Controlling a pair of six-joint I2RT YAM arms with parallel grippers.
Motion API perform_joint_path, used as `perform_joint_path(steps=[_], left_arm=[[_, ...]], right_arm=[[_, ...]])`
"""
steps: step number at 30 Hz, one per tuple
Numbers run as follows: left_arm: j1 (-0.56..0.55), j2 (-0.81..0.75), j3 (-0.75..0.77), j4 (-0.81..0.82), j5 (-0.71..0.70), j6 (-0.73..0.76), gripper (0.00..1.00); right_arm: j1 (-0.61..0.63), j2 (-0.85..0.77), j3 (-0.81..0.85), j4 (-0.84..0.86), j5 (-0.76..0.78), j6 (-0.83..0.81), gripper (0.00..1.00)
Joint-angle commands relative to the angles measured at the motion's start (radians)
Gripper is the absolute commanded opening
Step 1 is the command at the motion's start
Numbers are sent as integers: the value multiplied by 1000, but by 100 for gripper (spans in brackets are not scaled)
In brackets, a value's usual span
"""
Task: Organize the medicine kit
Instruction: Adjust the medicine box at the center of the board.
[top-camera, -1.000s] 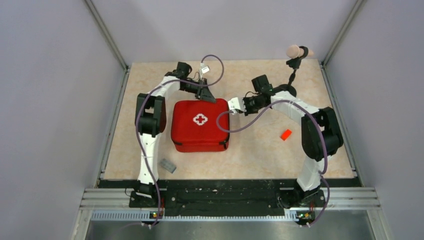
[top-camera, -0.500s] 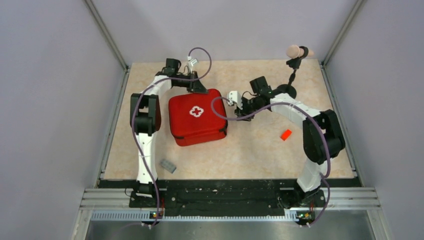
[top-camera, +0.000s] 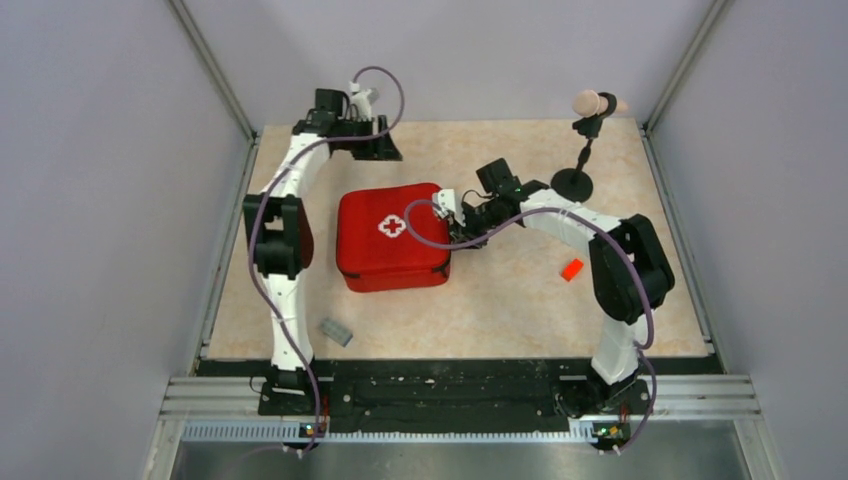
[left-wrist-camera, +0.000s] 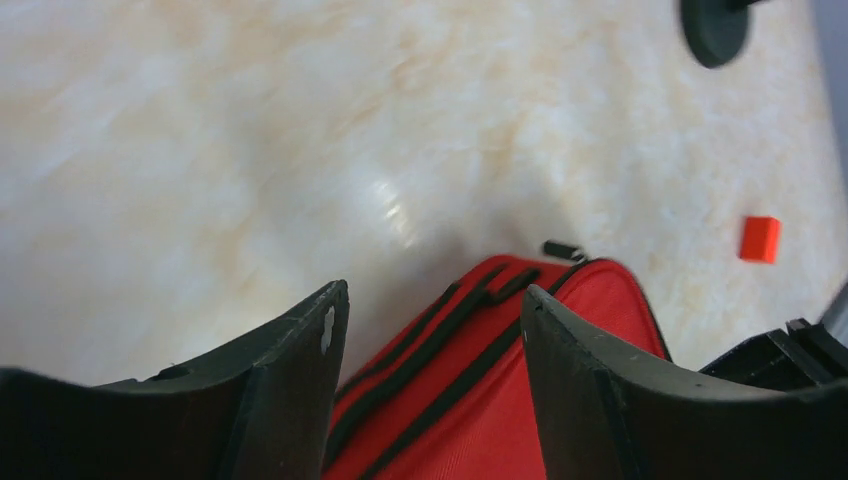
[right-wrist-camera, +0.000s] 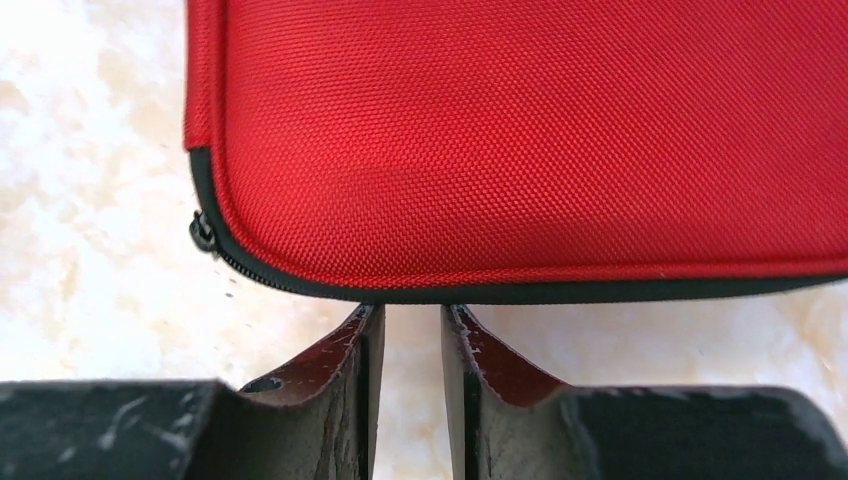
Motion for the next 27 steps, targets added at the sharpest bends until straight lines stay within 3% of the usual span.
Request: perform_joint_path(steps=[1, 4, 7, 11, 15, 19, 22, 24, 27], left_arm=[[114, -275, -151, -227, -368, -10, 67], [199, -386, -334, -313, -417, -34, 67], [250, -442, -459, -375, -339, -5, 68], [249, -379, -463, -467, -138, 69, 65], [220, -333, -438, -426, -74, 133, 60], [189, -239, -341, -446, -119, 220, 44], [178, -138, -199, -527, -84, 362, 14], [168, -80, -84, -569, -52, 491, 3], [144, -19, 62, -628, 51, 765, 0]], right_arm=[[64, 18, 50, 9, -152, 67, 26], [51, 40, 68, 2, -144, 118, 25], [13, 24, 59, 24, -149, 168, 24], [-35, 22, 81, -7, -155, 118, 29], [-69, 50, 130, -26, -112, 87, 31], [-97, 41, 123, 47, -55, 134, 32], [-114, 14, 103, 60, -23, 128, 33], [-139, -5, 89, 54, -53, 115, 33], [-174, -19, 81, -20, -105, -13, 39]])
